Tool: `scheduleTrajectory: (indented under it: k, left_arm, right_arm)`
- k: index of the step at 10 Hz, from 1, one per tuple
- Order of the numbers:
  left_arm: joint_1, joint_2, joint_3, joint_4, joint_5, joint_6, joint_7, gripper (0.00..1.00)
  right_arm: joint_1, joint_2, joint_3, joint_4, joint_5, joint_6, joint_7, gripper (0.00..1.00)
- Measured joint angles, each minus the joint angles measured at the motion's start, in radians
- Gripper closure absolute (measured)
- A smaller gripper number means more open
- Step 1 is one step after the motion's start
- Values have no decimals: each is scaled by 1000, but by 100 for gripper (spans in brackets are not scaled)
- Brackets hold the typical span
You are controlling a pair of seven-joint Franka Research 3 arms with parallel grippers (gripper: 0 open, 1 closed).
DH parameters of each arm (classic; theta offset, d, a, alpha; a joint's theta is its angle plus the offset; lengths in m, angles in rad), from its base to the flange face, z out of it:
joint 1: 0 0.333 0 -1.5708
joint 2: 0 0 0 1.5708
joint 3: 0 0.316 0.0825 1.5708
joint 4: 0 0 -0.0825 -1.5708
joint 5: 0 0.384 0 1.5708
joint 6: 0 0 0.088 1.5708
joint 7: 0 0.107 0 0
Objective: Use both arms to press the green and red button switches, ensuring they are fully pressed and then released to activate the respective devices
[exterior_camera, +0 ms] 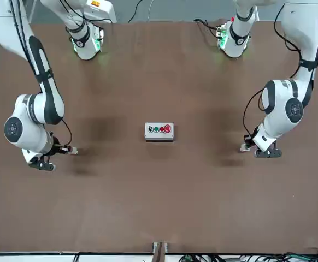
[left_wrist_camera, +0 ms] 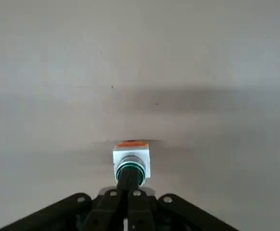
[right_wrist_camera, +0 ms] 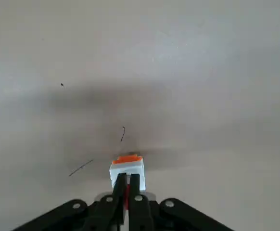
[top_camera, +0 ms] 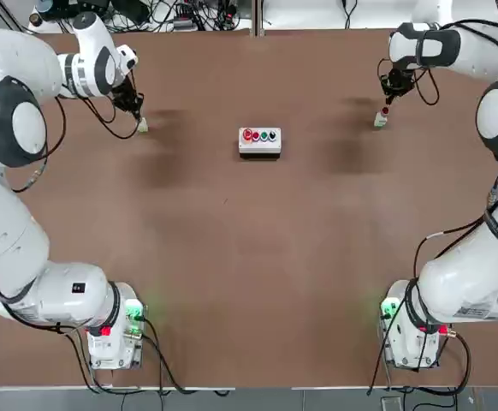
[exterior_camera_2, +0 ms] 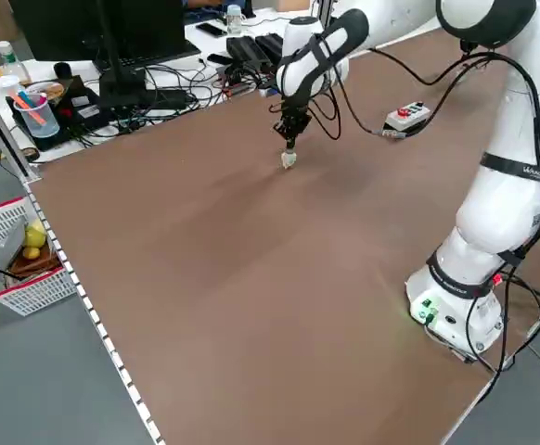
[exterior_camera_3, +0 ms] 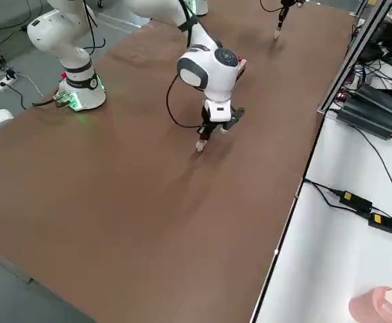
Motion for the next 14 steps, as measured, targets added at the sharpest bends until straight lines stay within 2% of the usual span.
scheduleTrajectory:
  k: [5, 14]
  left_arm:
    - [0, 0, 0, -1, 0, 2, 0, 99]
    - [0, 0, 0, -1, 0, 2, 0, 99]
  right_arm:
    - [0, 2, 0, -26, 0, 38, 0, 92]
    - [0, 2, 0, -26, 0, 39, 0, 91]
